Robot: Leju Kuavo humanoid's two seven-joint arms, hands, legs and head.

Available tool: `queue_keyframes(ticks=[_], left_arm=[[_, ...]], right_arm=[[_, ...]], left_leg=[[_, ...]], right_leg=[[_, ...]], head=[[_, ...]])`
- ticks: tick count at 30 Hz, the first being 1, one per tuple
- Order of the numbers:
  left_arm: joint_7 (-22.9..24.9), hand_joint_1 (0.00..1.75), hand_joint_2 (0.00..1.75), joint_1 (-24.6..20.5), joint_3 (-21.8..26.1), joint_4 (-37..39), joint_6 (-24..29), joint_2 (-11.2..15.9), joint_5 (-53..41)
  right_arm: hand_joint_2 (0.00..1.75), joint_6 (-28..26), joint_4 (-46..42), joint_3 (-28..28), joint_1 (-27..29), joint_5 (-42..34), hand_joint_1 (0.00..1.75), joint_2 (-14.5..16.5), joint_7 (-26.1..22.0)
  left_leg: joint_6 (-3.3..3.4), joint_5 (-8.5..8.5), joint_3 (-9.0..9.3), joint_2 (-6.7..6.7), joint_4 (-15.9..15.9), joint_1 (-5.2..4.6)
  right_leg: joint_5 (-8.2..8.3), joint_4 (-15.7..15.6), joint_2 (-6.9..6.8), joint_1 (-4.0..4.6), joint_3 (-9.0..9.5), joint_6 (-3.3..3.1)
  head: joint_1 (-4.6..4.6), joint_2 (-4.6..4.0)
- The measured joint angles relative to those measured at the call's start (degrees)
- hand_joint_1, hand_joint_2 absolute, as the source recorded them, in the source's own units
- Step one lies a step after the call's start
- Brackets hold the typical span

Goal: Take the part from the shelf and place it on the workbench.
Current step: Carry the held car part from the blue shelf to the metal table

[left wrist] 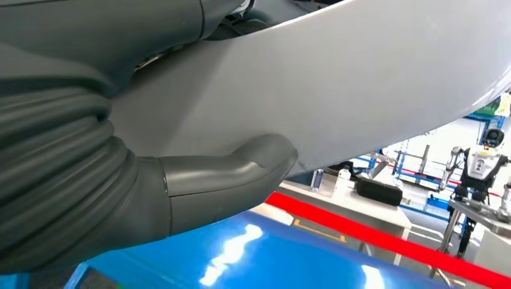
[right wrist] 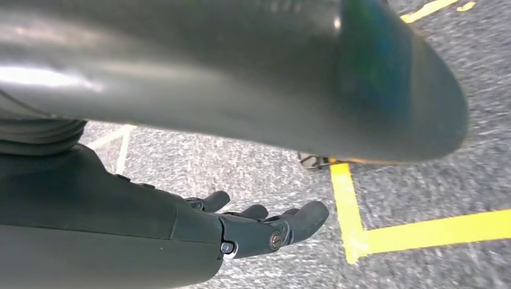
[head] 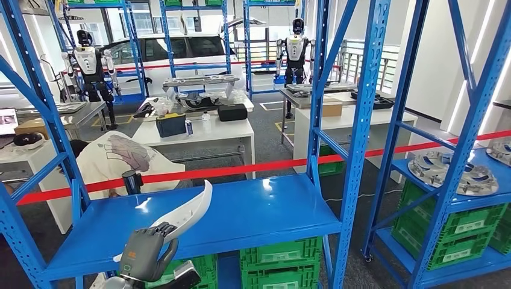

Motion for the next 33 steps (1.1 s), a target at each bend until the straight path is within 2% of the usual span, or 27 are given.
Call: queue_keyframes(ticks=[1,2,3,4,5,6,7,9,11,16,18,19,20,21,22,23,26,27,28,30,31,32,33], left_arm=[[0.0,1.75,1.75,0.0,0.0,0.1,0.0,0.0,0.0],[0.0,1.75,1.75,0.1,0.0,0.1,0.0,0.0,0.0],[0.0,1.75,1.75,0.1,0.0,0.2,0.0,0.0,0.0],[0.0,1.75,1.75,0.0,0.0,0.1,0.0,0.0,0.0],[0.0,1.75,1.75,0.0,0.0,0.1,0.0,0.0,0.0],[0.0,1.75,1.75,-0.1,0.0,0.0,0.0,0.0,0.0],[0.0,1.75,1.75,-0.1,0.0,-0.1,0.0,0.0,0.0],[0.0,1.75,1.75,-0.1,0.0,-0.1,0.0,0.0,0.0],[0.0,1.75,1.75,-0.1,0.0,-0.1,0.0,0.0,0.0],[0.0,1.75,1.75,-0.2,0.0,-0.1,0.0,0.0,0.0],[0.0,1.75,1.75,-0.2,0.0,-0.1,0.0,-0.1,0.0],[0.0,1.75,1.75,-0.2,0.0,-0.1,0.0,-0.1,0.0],[0.0,1.75,1.75,-0.2,0.0,-0.1,0.0,-0.1,0.0],[0.0,1.75,1.75,-0.1,0.0,-0.1,0.0,-0.1,0.0],[0.0,1.75,1.75,-0.1,0.0,-0.1,0.0,-0.1,0.0],[0.0,1.75,1.75,-0.1,0.0,-0.1,0.0,0.0,0.0],[0.0,1.75,1.75,-0.1,0.0,-0.1,0.0,-0.1,0.0],[0.0,1.75,1.75,-0.2,0.0,-0.2,0.0,-0.1,0.0],[0.0,1.75,1.75,-0.2,0.0,-0.2,0.0,-0.2,0.0],[0.0,1.75,1.75,-0.2,0.0,-0.2,0.0,-0.2,0.0],[0.0,1.75,1.75,-0.1,0.0,-0.1,0.0,-0.2,0.0],[0.0,1.75,1.75,-0.1,0.0,0.0,0.0,-0.2,0.0],[0.0,1.75,1.75,0.0,0.0,0.0,0.0,-0.2,0.0]], right_arm=[[0.00,0.0,0.0,0.0,0.0,0.0,0.00,0.0,0.0],[0.00,0.0,0.0,0.0,0.0,0.0,0.00,0.0,0.0],[0.00,0.0,0.0,0.0,0.0,0.0,0.00,0.0,0.0],[0.00,0.0,0.0,0.0,0.0,0.0,0.00,0.0,0.0],[0.00,0.0,0.0,0.0,0.0,0.0,0.00,0.0,0.0],[0.00,0.0,0.0,0.0,0.0,0.0,0.00,0.0,0.0],[0.00,0.0,0.0,0.0,0.0,0.0,0.00,0.0,0.0],[0.00,0.0,0.0,0.0,0.0,0.0,0.00,0.0,0.0],[0.00,0.0,0.0,0.0,0.1,0.0,0.00,0.0,0.0],[0.00,0.0,0.0,0.0,0.1,0.0,0.00,0.0,0.0],[0.00,0.0,0.0,0.0,0.1,0.0,0.00,0.0,0.0],[0.00,0.0,0.0,0.0,0.1,0.0,0.00,0.0,0.0],[0.00,0.0,0.0,0.0,0.1,0.0,0.00,0.0,0.0],[0.00,0.0,0.0,0.0,0.1,0.0,0.00,0.0,0.0],[0.00,0.0,0.0,0.0,0.1,0.0,0.00,0.0,0.0],[0.00,0.0,0.0,0.0,0.1,0.0,0.00,0.0,0.0],[0.00,0.0,0.0,0.0,0.1,0.0,0.00,0.1,0.0],[0.00,0.0,0.0,0.0,0.1,0.0,0.00,0.1,0.0],[0.00,0.0,0.0,0.0,0.1,0.0,0.00,0.1,0.0],[0.00,0.0,0.0,0.0,0.1,0.0,0.00,0.0,0.0],[0.00,0.0,0.0,0.0,0.1,0.0,0.00,0.0,0.0],[0.00,0.0,0.0,0.0,0.1,0.0,0.00,0.0,0.0],[0.00,0.0,0.0,0.0,0.1,0.0,0.00,0.0,0.0]], left_leg=[[-0.07,-0.05,0.19,0.00,1.8,0.05],[-0.06,0.93,1.33,0.00,1.5,0.08],[0.06,2.31,3.45,0.01,-0.7,0.10],[0.25,3.13,6.28,0.00,-4.3,0.10],[0.54,3.19,9.26,-0.01,-8.5,-0.01],[0.86,2.84,11.41,-0.04,-11.7,-0.15],[1.21,2.32,12.57,-0.08,-13.7,-0.30],[2.00,2.47,12.51,-0.10,-14.6,-0.55],[2.58,2.88,12.25,-0.07,-14.9,-0.58],[2.80,3.06,12.23,-0.02,-15.0,-0.52],[2.81,3.44,11.71,-0.09,-14.9,-0.62],[2.90,3.74,11.35,-0.14,-14.8,-0.72],[3.02,4.17,10.76,-0.22,-14.7,-0.85],[3.24,4.50,10.40,-0.25,-14.6,-0.93],[3.34,4.74,10.09,-0.28,-14.5,-0.98],[3.42,4.89,9.77,-0.30,-14.4,-1.06],[4.09,5.63,9.72,-0.21,-15.0,-1.07],[4.43,6.11,9.87,-0.11,-15.5,-0.90],[4.67,6.58,9.98,0.03,-16.0,-0.68],[4.88,7.01,9.67,0.22,-16.2,-0.55],[4.83,7.09,9.34,0.27,-16.0,-0.54],[4.71,7.15,8.97,0.33,-15.8,-0.52],[4.54,7.19,8.56,0.36,-15.5,-0.45]], right_leg=[[0.57,0.1,-0.01,0.01,-0.75,0.07],[1.11,0.2,-0.02,0.01,-1.50,0.16],[1.61,0.3,-0.01,0.01,-2.21,0.29],[2.04,0.4,0.01,0.01,-2.75,0.47],[2.42,0.5,0.03,0.05,-3.19,0.72],[2.81,0.5,0.03,0.09,-3.44,1.05],[3.18,0.5,0.03,0.09,-3.56,1.40],[3.89,0.2,0.00,0.01,-3.64,2.15],[4.23,0.1,0.00,-0.01,-3.71,2.58],[4.22,0.0,0.03,-0.01,-3.80,2.68],[1.43,0.3,0.16,-0.01,-4.24,1.61],[1.00,0.2,0.27,0.01,-4.51,0.81],[1.66,-0.2,0.36,-0.03,-4.82,0.75],[3.78,-0.7,0.42,-0.08,-4.98,1.16],[5.80,-1.3,0.46,-0.16,-5.08,1.82],[7.00,-1.7,0.45,-0.25,-5.08,2.69],[7.39,-2.2,0.46,-0.42,-4.87,3.59],[6.51,-1.5,0.46,-0.44,-5.20,3.76],[4.76,0.5,0.46,-0.38,-5.96,3.75],[-0.20,7.9,0.44,-0.48,-8.51,3.63],[-2.10,11.7,0.43,-0.54,-9.69,3.67],[-3.02,14.0,0.42,-0.62,-10.19,3.74],[-2.97,14.3,0.41,-0.74,-9.68,3.83]], head=[[0.01,0.00],[0.01,0.00],[0.01,0.00],[0.02,0.00],[0.02,0.00],[0.04,0.01],[0.06,0.01],[0.08,0.01],[0.06,0.01],[0.04,0.00],[0.10,0.00],[0.14,0.00],[0.18,0.00],[0.18,0.00],[0.19,0.00],[0.20,0.00],[0.17,0.00],[0.18,0.00],[0.20,0.00],[0.22,0.00],[0.22,0.00],[0.21,0.00],[0.22,0.00]])
